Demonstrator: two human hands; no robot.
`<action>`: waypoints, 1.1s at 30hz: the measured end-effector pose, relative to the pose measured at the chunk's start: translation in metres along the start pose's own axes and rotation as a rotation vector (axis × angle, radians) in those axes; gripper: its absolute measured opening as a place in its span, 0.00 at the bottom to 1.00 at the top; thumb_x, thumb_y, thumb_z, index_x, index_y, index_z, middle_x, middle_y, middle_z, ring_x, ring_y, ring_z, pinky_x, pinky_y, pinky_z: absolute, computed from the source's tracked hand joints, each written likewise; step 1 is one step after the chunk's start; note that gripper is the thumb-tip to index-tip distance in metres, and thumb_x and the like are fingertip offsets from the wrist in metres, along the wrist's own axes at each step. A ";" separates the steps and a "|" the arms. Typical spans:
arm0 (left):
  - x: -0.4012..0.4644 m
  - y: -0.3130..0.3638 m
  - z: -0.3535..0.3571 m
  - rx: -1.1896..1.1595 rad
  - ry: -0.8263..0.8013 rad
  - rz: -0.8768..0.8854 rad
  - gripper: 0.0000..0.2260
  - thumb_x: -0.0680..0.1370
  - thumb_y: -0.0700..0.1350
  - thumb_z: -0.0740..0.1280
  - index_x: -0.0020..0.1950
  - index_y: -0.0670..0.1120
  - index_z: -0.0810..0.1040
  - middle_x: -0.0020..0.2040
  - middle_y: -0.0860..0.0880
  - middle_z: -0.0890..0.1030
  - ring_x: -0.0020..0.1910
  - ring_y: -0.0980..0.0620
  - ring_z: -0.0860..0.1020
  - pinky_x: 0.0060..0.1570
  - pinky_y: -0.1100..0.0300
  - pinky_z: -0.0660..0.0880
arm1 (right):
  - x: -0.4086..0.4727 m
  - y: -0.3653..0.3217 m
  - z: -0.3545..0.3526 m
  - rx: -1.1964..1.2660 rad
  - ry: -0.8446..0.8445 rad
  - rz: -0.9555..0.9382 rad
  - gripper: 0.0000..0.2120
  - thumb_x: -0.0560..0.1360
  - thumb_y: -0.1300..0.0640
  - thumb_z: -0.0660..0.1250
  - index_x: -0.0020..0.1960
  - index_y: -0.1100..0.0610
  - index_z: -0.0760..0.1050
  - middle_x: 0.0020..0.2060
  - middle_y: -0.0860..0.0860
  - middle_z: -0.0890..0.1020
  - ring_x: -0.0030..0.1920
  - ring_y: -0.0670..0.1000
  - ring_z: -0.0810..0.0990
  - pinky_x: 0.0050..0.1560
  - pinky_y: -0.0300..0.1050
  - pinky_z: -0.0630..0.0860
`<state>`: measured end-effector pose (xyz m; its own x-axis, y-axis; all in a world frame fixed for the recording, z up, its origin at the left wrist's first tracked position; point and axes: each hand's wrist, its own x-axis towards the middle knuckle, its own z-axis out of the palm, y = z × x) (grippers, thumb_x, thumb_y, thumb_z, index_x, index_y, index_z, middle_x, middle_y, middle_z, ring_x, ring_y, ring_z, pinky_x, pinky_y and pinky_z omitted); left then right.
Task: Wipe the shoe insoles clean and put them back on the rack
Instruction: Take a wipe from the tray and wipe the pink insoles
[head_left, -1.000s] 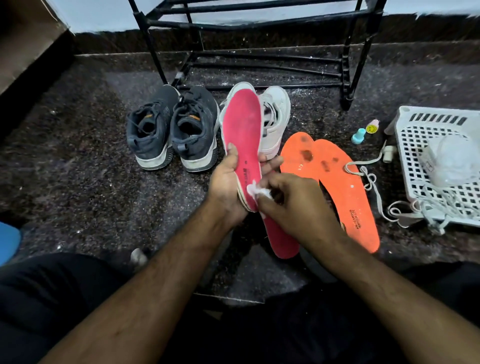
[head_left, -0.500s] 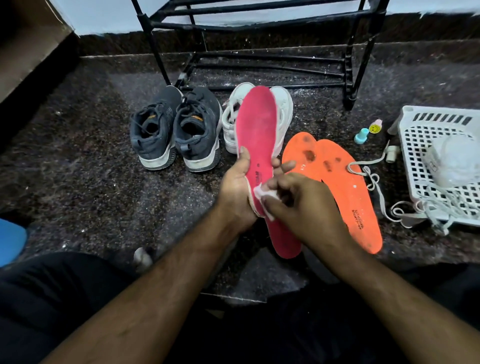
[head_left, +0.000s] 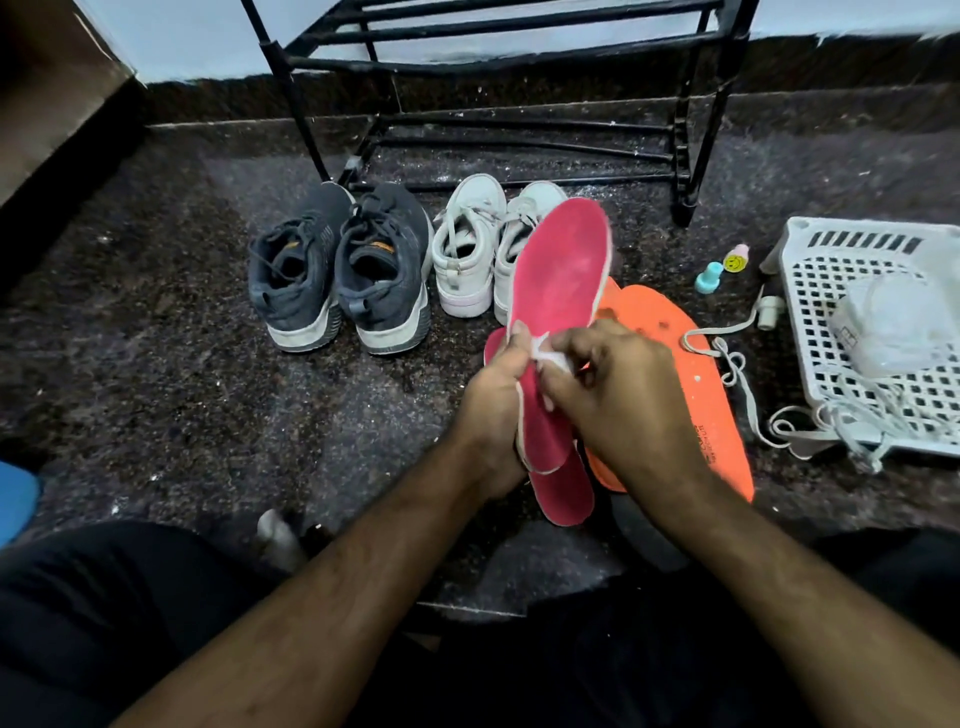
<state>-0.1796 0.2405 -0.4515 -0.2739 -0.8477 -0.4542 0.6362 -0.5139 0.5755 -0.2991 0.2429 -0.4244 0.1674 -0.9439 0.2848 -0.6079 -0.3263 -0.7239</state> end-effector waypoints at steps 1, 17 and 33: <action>0.001 0.006 -0.002 -0.016 -0.003 -0.005 0.31 0.83 0.62 0.50 0.50 0.39 0.82 0.48 0.39 0.84 0.48 0.45 0.83 0.51 0.54 0.80 | -0.011 -0.006 0.004 0.013 -0.062 -0.016 0.03 0.73 0.55 0.71 0.46 0.51 0.83 0.38 0.47 0.81 0.40 0.50 0.79 0.44 0.51 0.76; 0.001 0.006 -0.001 -0.044 0.023 -0.041 0.34 0.82 0.64 0.48 0.63 0.37 0.78 0.58 0.37 0.81 0.55 0.44 0.82 0.57 0.52 0.78 | -0.010 0.000 0.013 -0.088 -0.115 -0.116 0.04 0.73 0.53 0.67 0.47 0.51 0.78 0.42 0.49 0.80 0.46 0.53 0.76 0.48 0.49 0.69; -0.004 0.019 -0.003 -0.030 0.030 0.016 0.20 0.81 0.54 0.60 0.49 0.38 0.82 0.42 0.40 0.82 0.40 0.46 0.82 0.49 0.56 0.79 | -0.016 -0.001 0.022 -0.012 -0.112 -0.057 0.03 0.75 0.58 0.71 0.46 0.52 0.77 0.45 0.47 0.73 0.45 0.45 0.73 0.46 0.41 0.70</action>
<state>-0.1641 0.2342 -0.4409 -0.2417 -0.8514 -0.4656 0.6616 -0.4956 0.5628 -0.2844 0.2574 -0.4419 0.2867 -0.9241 0.2527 -0.6040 -0.3791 -0.7010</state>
